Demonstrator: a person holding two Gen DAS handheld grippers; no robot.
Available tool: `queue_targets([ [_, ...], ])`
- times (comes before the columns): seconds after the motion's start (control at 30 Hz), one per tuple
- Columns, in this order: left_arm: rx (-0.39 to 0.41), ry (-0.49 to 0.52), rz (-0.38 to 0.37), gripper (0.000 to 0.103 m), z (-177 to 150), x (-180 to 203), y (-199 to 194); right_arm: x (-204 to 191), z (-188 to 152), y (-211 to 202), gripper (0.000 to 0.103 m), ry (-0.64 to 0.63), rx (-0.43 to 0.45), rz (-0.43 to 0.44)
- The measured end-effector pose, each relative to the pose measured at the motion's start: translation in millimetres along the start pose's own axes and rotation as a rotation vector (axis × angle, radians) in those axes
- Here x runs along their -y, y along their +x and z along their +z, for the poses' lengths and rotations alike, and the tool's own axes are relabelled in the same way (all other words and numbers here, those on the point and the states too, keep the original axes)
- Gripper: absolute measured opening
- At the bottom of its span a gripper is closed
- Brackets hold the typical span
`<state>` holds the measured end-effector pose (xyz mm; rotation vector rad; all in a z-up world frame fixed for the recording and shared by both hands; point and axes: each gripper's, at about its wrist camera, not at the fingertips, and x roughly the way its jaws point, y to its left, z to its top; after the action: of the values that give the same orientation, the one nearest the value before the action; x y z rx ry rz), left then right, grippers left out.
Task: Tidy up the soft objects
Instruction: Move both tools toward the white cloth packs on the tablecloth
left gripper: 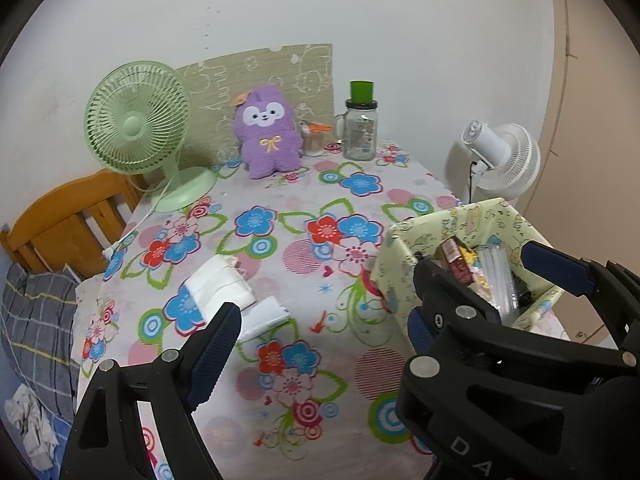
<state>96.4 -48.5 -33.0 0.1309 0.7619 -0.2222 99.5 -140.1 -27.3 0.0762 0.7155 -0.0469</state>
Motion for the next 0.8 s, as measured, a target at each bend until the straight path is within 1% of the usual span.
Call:
queue_targets([
  [0.43, -0.019, -0.036, 0.040, 0.087, -9, -43, 6, -41, 0, 17, 0.084, -0.035, -0.021, 0.043],
  [0.8, -0.045, -0.059, 0.062, 0.087, -14, -70, 20, -66, -1, 38, 0.084, -0.063, -0.047, 0.070],
])
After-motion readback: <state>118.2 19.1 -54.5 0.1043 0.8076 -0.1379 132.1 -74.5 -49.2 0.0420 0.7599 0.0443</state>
